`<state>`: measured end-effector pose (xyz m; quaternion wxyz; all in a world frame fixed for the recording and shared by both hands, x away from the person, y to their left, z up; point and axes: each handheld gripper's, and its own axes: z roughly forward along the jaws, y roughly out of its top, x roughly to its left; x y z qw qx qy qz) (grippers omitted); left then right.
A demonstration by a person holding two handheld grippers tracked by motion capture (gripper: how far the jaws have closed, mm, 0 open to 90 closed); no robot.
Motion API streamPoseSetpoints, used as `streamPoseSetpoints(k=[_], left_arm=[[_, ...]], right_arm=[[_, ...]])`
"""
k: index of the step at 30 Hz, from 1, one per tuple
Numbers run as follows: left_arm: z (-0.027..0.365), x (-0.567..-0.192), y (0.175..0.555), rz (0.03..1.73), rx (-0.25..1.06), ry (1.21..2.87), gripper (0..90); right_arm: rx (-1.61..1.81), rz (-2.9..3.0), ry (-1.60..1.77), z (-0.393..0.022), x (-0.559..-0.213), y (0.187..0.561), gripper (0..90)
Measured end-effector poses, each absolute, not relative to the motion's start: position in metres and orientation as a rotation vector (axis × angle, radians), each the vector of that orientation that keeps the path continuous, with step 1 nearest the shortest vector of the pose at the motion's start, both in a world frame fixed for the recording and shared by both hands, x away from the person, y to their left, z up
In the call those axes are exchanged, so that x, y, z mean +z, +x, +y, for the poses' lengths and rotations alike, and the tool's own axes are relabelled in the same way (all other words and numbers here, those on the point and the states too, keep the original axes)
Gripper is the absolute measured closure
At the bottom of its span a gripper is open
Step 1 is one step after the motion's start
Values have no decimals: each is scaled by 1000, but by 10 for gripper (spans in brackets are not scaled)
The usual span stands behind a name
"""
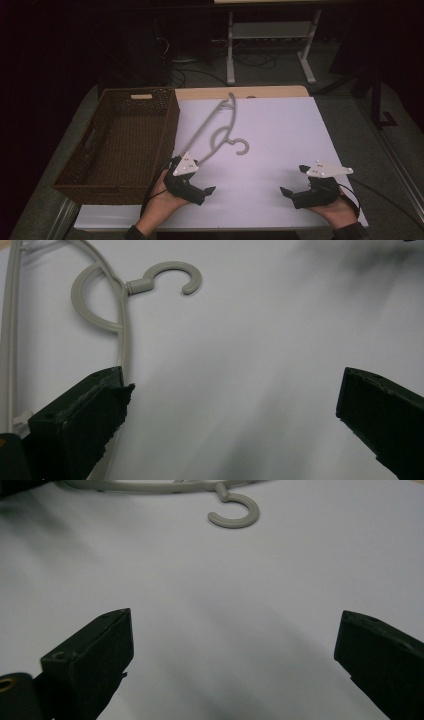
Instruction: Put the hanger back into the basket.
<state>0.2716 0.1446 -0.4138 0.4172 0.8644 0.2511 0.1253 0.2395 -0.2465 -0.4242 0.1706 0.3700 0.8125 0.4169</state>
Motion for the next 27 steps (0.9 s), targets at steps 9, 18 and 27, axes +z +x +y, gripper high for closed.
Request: streamPoseSetpoints(k=[9,18,27], left_arm=[[141,-413,278,658,314,2167,0],[132,-409,304,708,347,2173,88],[116,-409,341,741,353,2162,313]], right_arm=[[1189,2303,1048,-246,-424,240,21],[1180,2307,1049,-244,-425,241,21],[1177,2307,1051,-245,-426,242,21]])
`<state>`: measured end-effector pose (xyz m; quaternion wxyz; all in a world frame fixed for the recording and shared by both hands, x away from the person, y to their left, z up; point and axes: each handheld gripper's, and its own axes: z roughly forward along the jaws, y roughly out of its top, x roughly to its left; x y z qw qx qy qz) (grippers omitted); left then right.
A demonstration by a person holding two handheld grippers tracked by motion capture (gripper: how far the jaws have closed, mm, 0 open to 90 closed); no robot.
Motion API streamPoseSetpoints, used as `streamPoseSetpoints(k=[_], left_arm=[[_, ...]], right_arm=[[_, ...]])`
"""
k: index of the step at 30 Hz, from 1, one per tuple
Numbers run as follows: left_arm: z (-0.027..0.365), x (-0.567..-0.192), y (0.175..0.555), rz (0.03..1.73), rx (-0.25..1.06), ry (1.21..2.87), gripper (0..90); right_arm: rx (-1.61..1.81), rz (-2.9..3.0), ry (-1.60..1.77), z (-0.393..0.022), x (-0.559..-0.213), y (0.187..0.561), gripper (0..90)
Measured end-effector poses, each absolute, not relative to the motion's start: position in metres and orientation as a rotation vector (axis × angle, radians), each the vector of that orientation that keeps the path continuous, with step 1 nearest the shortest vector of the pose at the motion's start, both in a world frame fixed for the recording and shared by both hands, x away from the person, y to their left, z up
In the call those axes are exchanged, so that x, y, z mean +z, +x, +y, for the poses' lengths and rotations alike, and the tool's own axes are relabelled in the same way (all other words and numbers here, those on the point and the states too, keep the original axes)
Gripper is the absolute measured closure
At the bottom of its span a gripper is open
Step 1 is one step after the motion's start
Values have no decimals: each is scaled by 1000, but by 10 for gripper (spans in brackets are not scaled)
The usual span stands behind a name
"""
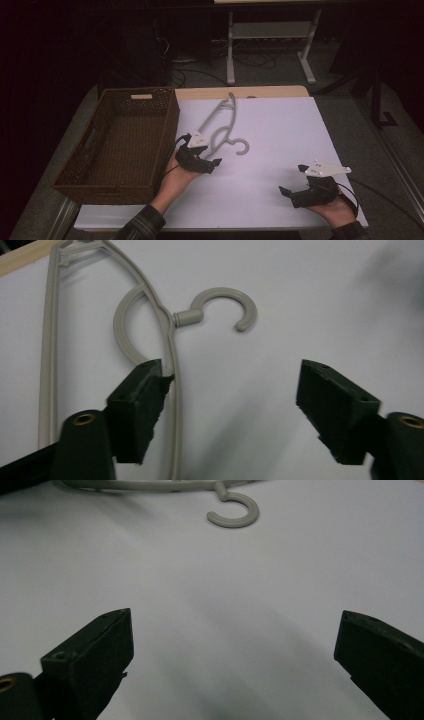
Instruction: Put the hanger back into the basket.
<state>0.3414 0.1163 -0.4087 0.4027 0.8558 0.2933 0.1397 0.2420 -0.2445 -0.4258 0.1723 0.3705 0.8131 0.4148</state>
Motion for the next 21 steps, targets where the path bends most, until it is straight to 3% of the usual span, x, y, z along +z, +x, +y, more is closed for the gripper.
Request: streamPoseSetpoints(k=[10,21], left_arm=[[100,-421,393,777,323,2194,603],[87,-437,421,777,277,2258,707]], right_arm=[[1176,2306,1062,-246,-427,242,22],[1179,2303,1067,-247,-427,242,22]])
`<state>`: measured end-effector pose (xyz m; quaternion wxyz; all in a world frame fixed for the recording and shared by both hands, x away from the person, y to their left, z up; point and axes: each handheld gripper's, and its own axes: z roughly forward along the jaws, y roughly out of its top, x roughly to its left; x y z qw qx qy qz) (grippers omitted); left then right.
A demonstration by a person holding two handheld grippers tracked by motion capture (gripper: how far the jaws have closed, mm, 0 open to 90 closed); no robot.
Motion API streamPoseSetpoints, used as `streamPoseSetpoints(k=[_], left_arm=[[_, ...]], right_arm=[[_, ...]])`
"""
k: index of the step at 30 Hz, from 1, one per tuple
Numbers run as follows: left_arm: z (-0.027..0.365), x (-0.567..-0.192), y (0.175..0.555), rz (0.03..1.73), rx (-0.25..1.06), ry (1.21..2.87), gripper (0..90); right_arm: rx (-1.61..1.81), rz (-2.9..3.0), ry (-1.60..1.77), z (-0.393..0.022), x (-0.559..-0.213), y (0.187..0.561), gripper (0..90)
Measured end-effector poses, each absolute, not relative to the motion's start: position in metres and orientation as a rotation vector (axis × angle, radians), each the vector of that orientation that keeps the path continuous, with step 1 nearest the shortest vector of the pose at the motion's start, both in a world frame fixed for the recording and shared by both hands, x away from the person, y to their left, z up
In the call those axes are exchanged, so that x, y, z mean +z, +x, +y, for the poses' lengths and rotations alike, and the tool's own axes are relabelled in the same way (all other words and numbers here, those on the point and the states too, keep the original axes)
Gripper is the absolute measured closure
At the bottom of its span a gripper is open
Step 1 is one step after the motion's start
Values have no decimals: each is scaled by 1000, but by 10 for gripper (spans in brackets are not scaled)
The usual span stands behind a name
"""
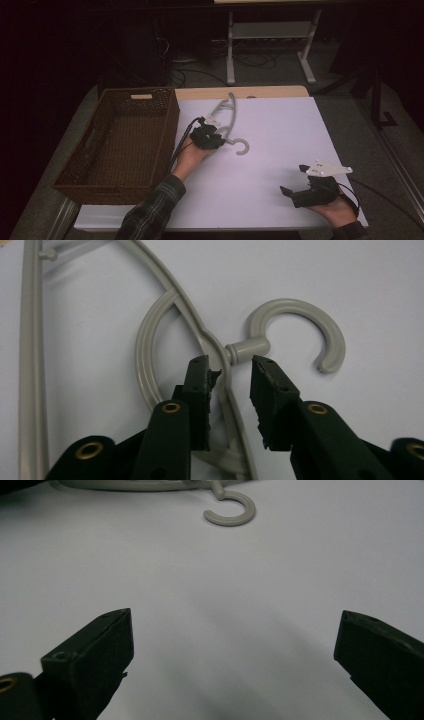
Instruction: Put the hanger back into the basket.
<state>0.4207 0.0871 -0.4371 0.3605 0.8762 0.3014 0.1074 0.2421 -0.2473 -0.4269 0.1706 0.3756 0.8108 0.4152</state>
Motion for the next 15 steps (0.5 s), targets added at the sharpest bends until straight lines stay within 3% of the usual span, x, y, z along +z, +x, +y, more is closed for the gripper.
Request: streamPoseSetpoints(k=[15], left_arm=[[85,-447,425,815,259,2299,745]], right_arm=[[1181,2292,1068,-249,-426,242,22]])
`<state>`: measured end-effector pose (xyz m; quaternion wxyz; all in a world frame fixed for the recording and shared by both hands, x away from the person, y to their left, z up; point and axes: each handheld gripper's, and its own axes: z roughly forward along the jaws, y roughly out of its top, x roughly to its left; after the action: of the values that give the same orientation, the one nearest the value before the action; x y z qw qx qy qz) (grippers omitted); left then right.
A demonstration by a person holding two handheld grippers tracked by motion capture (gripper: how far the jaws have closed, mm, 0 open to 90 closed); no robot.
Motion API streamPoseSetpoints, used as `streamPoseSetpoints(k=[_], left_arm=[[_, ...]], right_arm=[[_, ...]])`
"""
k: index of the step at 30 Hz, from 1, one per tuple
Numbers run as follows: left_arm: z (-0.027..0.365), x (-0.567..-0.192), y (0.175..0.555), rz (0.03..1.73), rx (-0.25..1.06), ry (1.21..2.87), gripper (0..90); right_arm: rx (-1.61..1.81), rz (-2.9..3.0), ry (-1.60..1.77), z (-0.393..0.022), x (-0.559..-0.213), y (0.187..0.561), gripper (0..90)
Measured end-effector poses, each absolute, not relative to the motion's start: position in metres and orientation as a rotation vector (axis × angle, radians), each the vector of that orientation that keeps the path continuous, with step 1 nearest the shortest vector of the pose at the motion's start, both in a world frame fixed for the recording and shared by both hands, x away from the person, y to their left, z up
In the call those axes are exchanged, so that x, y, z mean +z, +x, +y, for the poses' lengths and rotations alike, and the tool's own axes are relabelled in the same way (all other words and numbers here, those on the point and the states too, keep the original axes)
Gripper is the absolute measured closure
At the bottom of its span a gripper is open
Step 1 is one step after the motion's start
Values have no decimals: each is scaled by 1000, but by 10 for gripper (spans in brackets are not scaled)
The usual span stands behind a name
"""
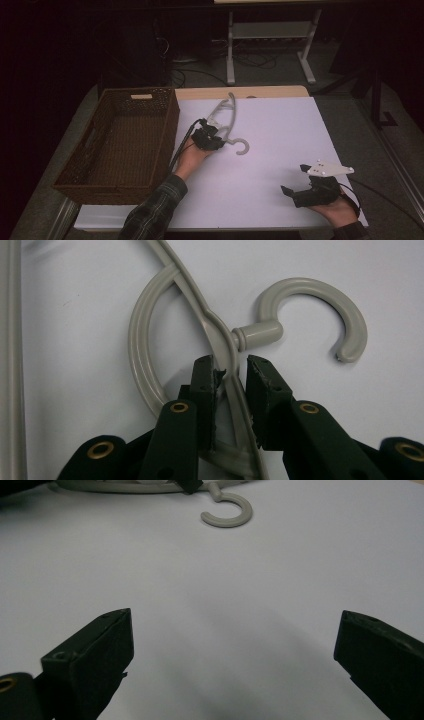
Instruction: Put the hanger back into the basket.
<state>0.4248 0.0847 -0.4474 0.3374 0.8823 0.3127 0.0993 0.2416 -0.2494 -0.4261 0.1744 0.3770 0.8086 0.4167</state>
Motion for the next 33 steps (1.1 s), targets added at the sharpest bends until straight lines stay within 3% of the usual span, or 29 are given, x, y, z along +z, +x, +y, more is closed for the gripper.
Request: streamPoseSetpoints(k=[18,33], left_arm=[[81,-447,422,937,215,2250,819],[50,-446,395,815,101,2268,833]], right_arm=[[1182,2288,1066,-250,-426,242,22],[1187,2282,1068,-250,-426,242,22]])
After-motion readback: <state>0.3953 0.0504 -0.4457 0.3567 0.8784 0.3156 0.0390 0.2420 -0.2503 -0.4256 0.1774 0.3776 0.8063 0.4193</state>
